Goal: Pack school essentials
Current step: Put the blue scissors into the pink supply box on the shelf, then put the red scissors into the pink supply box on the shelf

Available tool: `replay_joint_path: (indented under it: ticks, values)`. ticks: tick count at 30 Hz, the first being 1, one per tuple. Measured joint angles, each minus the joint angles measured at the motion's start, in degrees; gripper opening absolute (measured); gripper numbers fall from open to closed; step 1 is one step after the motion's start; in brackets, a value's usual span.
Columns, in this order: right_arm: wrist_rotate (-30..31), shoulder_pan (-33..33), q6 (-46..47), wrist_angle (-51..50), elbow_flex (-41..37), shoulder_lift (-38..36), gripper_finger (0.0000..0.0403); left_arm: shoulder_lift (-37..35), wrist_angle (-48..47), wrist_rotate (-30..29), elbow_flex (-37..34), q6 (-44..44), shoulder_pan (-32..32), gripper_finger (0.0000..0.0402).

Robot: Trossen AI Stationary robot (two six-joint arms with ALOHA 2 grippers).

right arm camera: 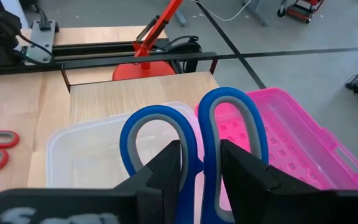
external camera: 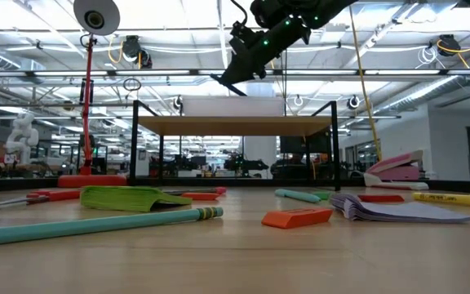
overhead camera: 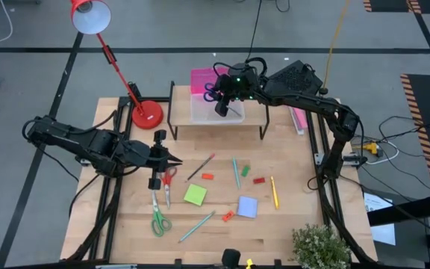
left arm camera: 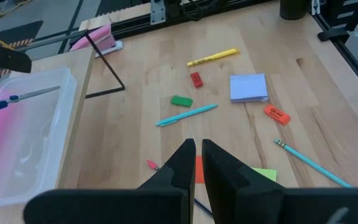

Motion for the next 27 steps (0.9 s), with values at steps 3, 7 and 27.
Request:
replay_joint_path:
  ticks: [3,7,27]
  values:
    - [-0.1,0.1,-0.7,0.0,0.0,0.0,0.0114,0.0,0.0,0.0,0.0,0.0,0.0,0.0033]
    - [-0.2,0.1,-1.3,0.0,0.0,0.0,0.0124,0.0,0.0,0.0,0.0,0.0,0.0,0.0033]
    - [-0.3,8.1,0.4,-15.6,-0.1,-10.0,0.013,0.0,-2.2,0.0,0.0,-3.7,0.0,0.0033]
